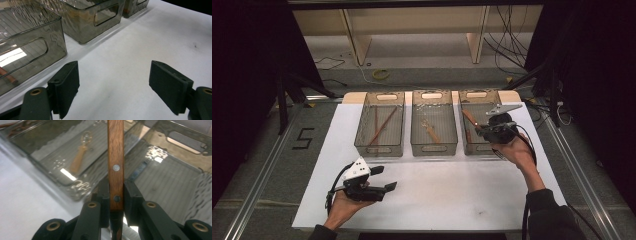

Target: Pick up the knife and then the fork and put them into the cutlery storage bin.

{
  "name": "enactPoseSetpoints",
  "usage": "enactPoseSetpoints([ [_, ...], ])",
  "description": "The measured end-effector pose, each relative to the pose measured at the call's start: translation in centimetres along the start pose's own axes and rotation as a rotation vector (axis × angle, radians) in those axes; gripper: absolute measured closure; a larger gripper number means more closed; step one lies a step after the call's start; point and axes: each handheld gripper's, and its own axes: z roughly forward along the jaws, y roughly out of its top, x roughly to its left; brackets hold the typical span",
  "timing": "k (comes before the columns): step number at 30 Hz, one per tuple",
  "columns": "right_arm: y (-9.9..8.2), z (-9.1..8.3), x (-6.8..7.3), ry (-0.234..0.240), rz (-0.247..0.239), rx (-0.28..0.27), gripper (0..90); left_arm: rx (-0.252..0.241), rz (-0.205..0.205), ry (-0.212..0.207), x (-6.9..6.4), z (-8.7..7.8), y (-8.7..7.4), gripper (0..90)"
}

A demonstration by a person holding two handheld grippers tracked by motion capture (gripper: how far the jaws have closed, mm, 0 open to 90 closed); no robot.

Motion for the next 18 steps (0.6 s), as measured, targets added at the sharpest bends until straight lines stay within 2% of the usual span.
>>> enactPoseSetpoints([
  [10, 1.5, 1.3, -2.4, -0.050, 0.061, 0.019, 77.8, -0.016, -0.008, 0.003, -0.1, -0.2, -0.2, 23.4],
  [18, 2.8, 2.4, -3.5, -0.075, 0.111, 0.022, 77.8, -0.022, -0.011, 0.007, -0.1, -0.4, -0.3, 23.3],
])
